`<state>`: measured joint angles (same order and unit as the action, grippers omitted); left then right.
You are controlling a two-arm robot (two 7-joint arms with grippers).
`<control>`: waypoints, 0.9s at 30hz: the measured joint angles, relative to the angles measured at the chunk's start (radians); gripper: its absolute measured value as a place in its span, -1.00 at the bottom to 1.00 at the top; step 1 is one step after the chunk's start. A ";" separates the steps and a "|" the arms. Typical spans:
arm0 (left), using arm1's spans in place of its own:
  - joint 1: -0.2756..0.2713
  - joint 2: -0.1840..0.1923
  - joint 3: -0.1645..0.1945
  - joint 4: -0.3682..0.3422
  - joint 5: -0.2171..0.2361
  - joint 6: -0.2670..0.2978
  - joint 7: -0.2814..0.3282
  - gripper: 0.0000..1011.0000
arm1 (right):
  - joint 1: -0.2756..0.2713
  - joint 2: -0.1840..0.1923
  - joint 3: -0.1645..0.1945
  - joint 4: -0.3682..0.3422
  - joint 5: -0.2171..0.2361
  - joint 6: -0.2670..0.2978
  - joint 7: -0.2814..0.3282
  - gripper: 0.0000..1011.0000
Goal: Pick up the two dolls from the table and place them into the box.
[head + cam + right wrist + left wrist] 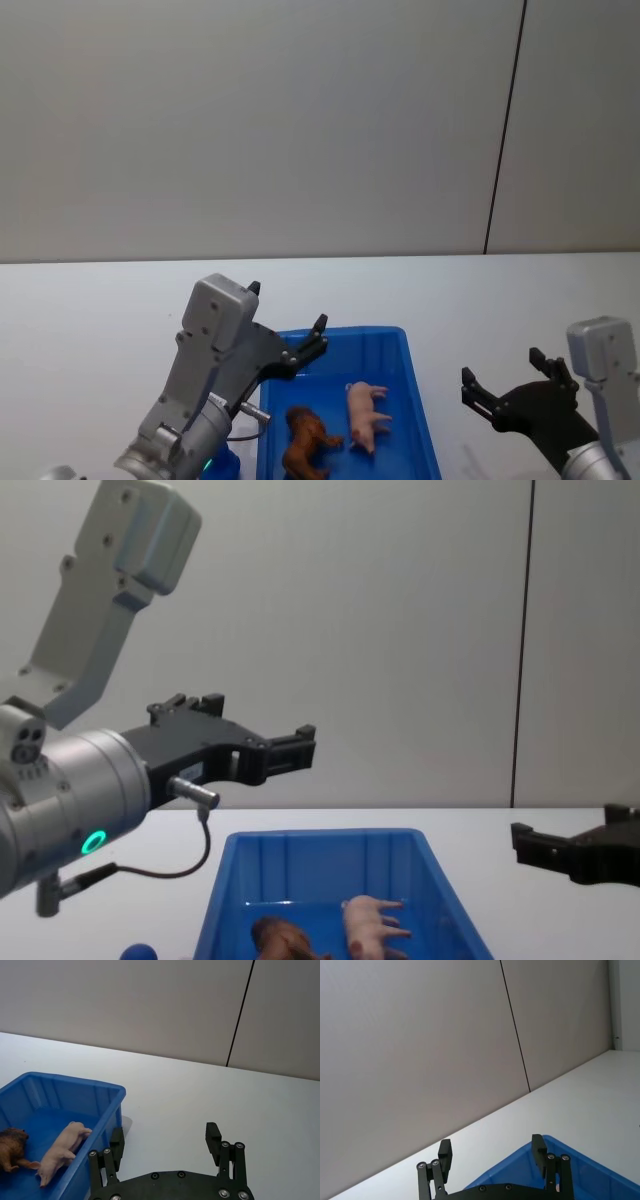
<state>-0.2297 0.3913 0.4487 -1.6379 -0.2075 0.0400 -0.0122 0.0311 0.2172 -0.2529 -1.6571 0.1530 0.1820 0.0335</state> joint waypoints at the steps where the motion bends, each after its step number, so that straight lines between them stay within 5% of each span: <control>1: 0.002 0.004 -0.002 -0.004 -0.005 0.011 -0.002 0.98 | -0.003 0.001 0.001 -0.003 0.001 0.001 -0.003 0.98; 27: 0.112 0.170 -0.080 -0.114 -0.141 0.279 -0.033 0.98 | -0.019 0.013 0.009 -0.021 0.008 0.004 -0.026 0.98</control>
<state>-0.1176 0.5608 0.3690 -1.7520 -0.3483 0.3186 -0.0456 0.0120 0.2297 -0.2441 -1.6782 0.1612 0.1857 0.0079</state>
